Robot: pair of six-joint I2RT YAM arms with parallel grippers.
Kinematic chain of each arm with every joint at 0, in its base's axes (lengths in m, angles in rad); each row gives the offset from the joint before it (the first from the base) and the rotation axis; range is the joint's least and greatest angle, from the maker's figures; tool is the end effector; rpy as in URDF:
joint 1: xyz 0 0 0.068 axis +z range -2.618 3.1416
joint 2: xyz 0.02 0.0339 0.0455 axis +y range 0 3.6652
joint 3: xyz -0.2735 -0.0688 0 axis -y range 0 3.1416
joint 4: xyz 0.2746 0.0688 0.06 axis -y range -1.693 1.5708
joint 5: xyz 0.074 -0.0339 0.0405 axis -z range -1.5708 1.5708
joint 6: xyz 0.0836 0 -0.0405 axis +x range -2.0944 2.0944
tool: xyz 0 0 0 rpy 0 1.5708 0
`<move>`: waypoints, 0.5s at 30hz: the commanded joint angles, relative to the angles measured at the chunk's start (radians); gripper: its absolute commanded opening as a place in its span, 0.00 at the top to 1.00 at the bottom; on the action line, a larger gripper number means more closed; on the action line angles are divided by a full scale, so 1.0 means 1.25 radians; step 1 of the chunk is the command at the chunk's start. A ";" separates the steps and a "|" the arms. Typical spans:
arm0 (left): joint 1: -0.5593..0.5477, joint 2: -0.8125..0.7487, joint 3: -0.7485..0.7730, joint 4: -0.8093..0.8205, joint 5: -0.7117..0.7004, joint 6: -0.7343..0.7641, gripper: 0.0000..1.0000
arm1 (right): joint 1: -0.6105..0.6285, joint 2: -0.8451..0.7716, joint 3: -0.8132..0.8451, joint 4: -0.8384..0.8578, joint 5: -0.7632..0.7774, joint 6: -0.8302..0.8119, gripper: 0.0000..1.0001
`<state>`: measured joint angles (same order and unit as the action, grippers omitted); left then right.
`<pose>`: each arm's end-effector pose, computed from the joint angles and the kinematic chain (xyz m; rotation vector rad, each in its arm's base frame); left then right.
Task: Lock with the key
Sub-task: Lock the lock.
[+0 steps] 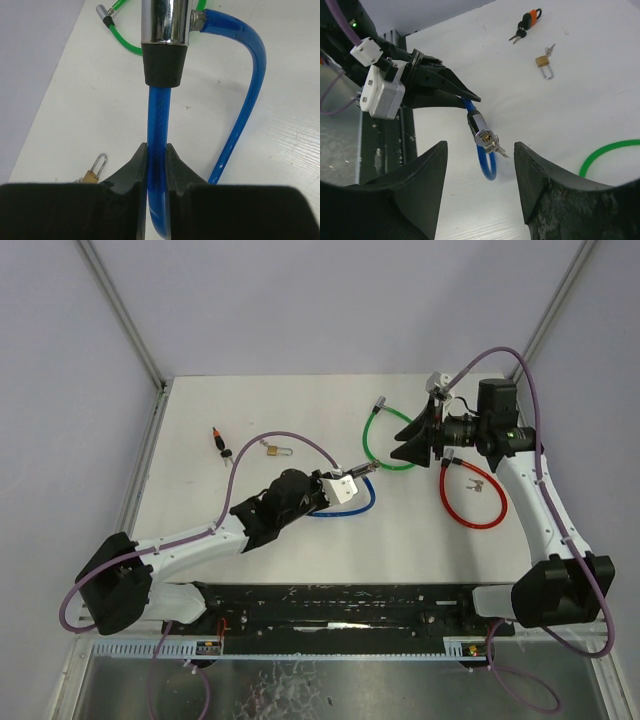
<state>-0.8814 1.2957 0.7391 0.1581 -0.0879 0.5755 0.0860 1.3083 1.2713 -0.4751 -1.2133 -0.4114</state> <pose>0.2318 -0.2697 0.2216 1.2676 1.5072 -0.1136 0.3078 0.1051 0.3768 -1.1022 1.4979 1.0167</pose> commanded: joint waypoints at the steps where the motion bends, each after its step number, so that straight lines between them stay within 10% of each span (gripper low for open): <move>1: 0.003 0.008 0.014 -0.050 0.031 -0.021 1.00 | 0.002 0.027 -0.018 0.060 0.032 0.253 0.38; 15: 0.003 0.015 0.022 -0.059 0.035 -0.022 1.00 | 0.064 0.124 -0.018 -0.004 0.087 0.234 0.51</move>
<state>-0.8814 1.2972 0.7456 0.1471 -0.0715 0.5755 0.1402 1.4712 1.2301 -0.4519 -1.1324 -0.1074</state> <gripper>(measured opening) 0.097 0.505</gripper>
